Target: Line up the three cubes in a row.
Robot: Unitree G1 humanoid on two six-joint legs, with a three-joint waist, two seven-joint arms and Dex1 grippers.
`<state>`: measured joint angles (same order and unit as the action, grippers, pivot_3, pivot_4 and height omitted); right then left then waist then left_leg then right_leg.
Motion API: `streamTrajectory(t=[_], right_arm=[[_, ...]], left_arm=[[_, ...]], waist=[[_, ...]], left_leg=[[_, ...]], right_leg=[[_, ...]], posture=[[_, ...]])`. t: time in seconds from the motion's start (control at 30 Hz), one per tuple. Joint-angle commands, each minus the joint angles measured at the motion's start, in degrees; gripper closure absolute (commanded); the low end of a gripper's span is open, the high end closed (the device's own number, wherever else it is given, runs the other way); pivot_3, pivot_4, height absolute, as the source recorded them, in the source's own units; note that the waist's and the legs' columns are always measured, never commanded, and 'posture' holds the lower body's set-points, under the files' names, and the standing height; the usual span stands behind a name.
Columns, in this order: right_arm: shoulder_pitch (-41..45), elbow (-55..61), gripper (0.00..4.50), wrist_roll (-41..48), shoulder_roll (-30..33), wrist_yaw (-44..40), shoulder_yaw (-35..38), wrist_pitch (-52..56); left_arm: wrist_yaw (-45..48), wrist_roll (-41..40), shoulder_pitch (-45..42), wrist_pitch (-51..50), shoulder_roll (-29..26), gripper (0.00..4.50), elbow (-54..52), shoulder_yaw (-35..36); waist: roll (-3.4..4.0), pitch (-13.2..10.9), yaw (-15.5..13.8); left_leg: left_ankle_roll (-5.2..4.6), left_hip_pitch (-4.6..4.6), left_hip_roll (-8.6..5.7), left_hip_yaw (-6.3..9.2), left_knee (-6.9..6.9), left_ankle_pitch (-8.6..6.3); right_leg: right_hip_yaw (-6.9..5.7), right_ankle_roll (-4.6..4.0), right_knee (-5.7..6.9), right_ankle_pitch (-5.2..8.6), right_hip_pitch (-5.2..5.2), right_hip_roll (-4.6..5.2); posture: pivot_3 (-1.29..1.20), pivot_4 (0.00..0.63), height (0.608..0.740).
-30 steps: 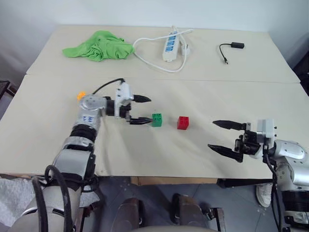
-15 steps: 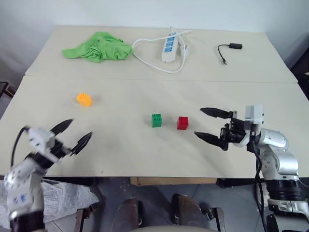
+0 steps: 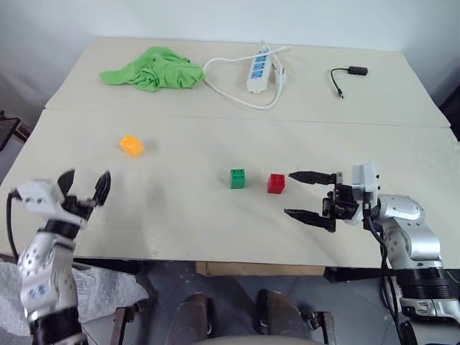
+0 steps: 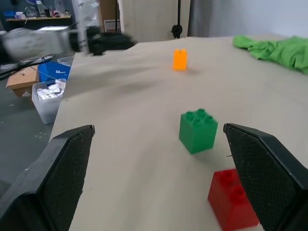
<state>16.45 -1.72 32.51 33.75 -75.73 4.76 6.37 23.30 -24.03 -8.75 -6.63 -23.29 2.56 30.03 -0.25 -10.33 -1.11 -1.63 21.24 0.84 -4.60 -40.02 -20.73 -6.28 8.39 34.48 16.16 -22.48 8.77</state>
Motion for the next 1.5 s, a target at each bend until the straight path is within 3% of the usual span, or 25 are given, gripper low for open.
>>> streamTrajectory(t=[0.03, 0.2, 0.33, 0.43, 0.7, 0.97, 1.17, 1.5], right_arm=[[-0.1, 2.6, 0.00, -0.2, -0.4, 1.0, -0.2, -0.6], [-0.6, 3.8, 0.00, -0.6, -1.2, 2.4, -0.4, -1.0], [-1.2, 4.6, 0.00, -0.7, -1.5, 3.3, -0.3, -1.3], [-2.0, 5.7, 0.00, -0.6, -1.8, 4.5, -0.2, -1.4], [-2.8, 6.4, 0.00, -0.6, -1.7, 5.4, 0.0, -1.9], [-3.9, 7.1, 0.00, 2.9, 1.3, 3.8, 3.1, 0.9], [-6.3, 5.2, 0.00, 2.9, 7.1, -2.7, 4.1, 1.0], [-8.9, 4.7, 0.00, 2.0, 9.5, -4.9, 5.4, -0.3]], left_arm=[[0.0, 3.6, -9.0, -2.0, -3.1, 0.02, 9.5, -5.0], [2.1, 6.5, -20.0, -2.0, -8.1, 0.02, 25.1, -8.4], [4.4, 7.3, -23.8, 0.4, -10.1, 0.02, 31.4, -9.4], [8.3, 7.5, -24.4, 0.8, -11.3, 0.58, 32.5, -10.8], [16.9, 8.7, -27.1, 3.8, -15.6, 3.02, 37.2, -13.2], [47.9, 4.1, -31.0, 8.9, -15.8, 3.02, 32.0, -21.1], [64.6, 8.6, -36.0, 14.8, -14.1, 3.02, 36.4, -30.8], [63.3, 16.0, -44.2, 30.0, -10.3, 3.02, 58.4, -33.7]], waist=[[-0.02, 0.0, -0.1], [-0.04, 0.0, 0.7], [-0.05, 0.0, 1.3], [-0.05, 0.0, 1.3], [-0.06, 0.0, 1.2], [-0.06, 0.0, 1.0], [-0.06, 0.0, 1.2], [-0.09, 0.0, 1.1]], left_leg=[[-0.02, 0.00, -0.11, -0.06, 0.00, -0.02], [0.02, -0.01, -0.07, -0.37, 0.03, -0.03], [0.03, 0.01, -0.04, -0.70, 0.06, -0.03], [0.03, 0.02, -0.05, -0.70, 0.06, -0.03], [0.05, 0.02, -0.04, -0.70, 0.04, -0.04], [0.04, 0.06, -0.06, -0.72, 0.03, -0.04], [0.04, 0.05, -0.05, -0.77, 0.01, -0.04], [0.00, 0.06, -0.04, -0.83, 0.00, -0.06]], right_leg=[[0.00, 0.00, 0.00, 0.00, -0.02, -0.05], [-0.22, 0.00, -0.10, 0.00, -0.07, -0.21], [-0.36, 0.00, -0.17, 0.01, -0.07, -0.21], [-0.36, 0.00, -0.17, 0.00, -0.07, -0.21], [-0.36, 0.01, -0.16, 0.01, -0.07, -0.21], [-0.38, 0.00, -0.17, 0.01, -0.07, -0.20], [-0.38, 0.01, -0.19, 0.01, -0.06, -0.24], [-0.37, 0.02, -0.23, 0.00, -0.08, -0.23]], posture=[[0.00, 0.150, 0.740], [0.00, 0.150, 0.740], [0.00, 0.150, 0.740], [0.00, 0.150, 0.740], [0.00, 0.150, 0.740], [0.00, 0.150, 0.740], [0.00, 0.150, 0.740], [0.00, 0.150, 0.740]])
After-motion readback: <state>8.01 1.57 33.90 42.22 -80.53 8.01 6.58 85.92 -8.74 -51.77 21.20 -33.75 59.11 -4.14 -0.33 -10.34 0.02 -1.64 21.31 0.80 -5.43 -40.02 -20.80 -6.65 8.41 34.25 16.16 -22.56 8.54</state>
